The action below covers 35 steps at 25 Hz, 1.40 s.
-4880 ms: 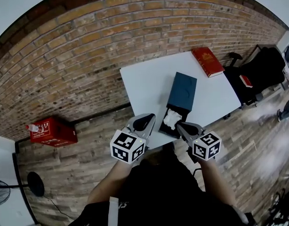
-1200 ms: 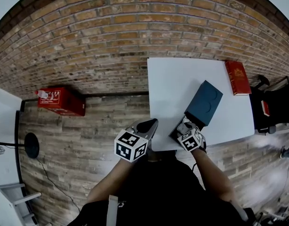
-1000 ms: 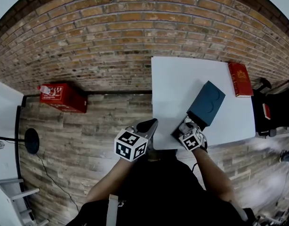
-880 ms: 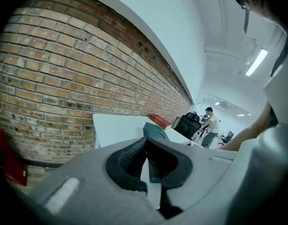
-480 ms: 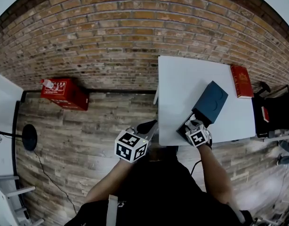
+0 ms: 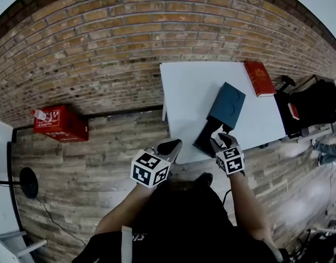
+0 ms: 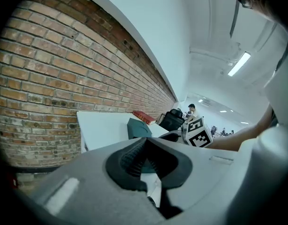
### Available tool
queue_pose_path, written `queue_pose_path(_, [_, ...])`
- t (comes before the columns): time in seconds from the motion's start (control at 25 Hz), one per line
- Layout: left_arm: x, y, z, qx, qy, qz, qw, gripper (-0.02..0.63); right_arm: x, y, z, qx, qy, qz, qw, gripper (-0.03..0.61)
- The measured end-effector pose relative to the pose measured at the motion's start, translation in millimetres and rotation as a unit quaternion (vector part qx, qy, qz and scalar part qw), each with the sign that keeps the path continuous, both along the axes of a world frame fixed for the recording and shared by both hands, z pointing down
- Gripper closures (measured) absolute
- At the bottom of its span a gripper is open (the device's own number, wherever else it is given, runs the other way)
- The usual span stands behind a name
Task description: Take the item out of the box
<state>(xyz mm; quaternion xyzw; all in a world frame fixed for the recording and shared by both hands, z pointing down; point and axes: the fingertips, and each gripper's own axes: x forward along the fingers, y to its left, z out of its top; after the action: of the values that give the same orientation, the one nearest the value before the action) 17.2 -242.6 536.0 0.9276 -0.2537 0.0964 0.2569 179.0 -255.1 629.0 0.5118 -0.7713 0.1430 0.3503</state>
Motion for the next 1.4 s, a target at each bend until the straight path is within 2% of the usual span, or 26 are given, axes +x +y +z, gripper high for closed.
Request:
queue_pose_path(0.24, [47,3,-22,0.019,0.002,0.020,0.9996,0.611,27,15,-39,0.038,-0.050,0.020,0.998,0.433])
queue_pose_path(0.44, [102,3,-39,0.023,0.018,0.021,0.9994,0.611,59,37,-61,0.056,-0.095,0.035,0.993,0.434])
queue_pose_path(0.72, [163,11,-56,0.047,0.001,0.032,0.9984,0.611,117,69,-80,0.077,-0.133,0.065,0.986,0.434])
queue_pose_path(0.88, [190,16,-64,0.062,-0.008,0.035,0.9975,0.611,142,80,-95,0.092,-0.149,0.063,0.983,0.434])
queue_pose_path(1.08, [211,17,-83,0.099,-0.022,0.036,0.9942,0.611,158,85,-119,0.117,-0.184,0.058,0.974,0.436])
queue_pose_path(1.4, [215,2,-109,0.126,-0.019,0.028,0.9915,0.611,171,80,-171,0.166,-0.220,0.045,0.960,0.442])
